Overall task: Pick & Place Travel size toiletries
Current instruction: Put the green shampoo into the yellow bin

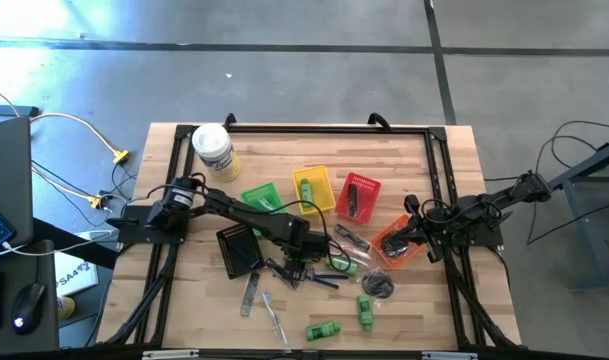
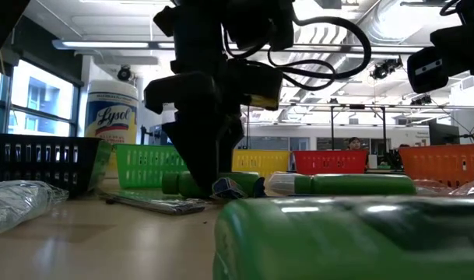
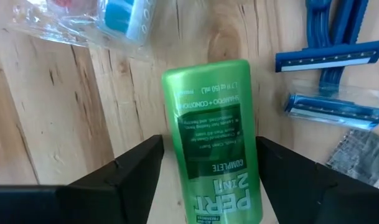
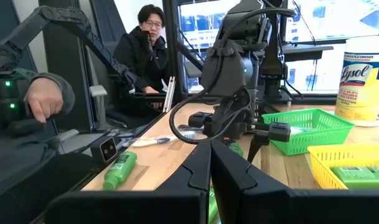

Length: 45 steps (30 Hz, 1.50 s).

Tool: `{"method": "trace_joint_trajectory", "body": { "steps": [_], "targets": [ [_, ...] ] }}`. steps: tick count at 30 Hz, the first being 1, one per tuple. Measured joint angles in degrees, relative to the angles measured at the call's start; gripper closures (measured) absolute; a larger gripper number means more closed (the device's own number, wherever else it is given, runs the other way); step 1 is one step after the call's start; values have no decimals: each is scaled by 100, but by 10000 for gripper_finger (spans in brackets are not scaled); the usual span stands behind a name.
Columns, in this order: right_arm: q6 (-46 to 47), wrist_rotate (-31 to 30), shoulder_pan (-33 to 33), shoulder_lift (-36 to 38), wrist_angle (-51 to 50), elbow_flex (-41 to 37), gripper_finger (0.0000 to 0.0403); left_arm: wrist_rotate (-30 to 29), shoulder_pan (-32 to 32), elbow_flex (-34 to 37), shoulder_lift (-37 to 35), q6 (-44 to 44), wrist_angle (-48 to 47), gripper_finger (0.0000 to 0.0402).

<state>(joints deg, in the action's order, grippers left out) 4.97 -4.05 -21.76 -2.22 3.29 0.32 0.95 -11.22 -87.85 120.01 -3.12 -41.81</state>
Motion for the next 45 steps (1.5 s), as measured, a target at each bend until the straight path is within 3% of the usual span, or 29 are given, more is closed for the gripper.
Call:
{"method": "trace_joint_trajectory", "body": {
  "steps": [4,12,21,30,35,40,45],
  "targets": [
    [0,0,0,0,-4,0,400,-31,0,7,7,33,43,182],
    [0,0,0,0,-7,0,400,2,-2,0,17,189,211,284],
    [39,-1,0,0,-9,0,400,-2,-91,42,-430,700,-148,292],
    [81,13,0,0,-14,0,400,30,-157,57,-1823,1223,-149,292],
    [85,128,0,0,-16,0,400,118,-157,484,-2876,1599,-101,292],
    [85,151,-2,0,-13,0,400,122,-115,1544,-4151,1730,564,292],
    [85,135,-2,0,-6,0,400,192,81,3089,-5563,1602,1628,292]
  ]
}}
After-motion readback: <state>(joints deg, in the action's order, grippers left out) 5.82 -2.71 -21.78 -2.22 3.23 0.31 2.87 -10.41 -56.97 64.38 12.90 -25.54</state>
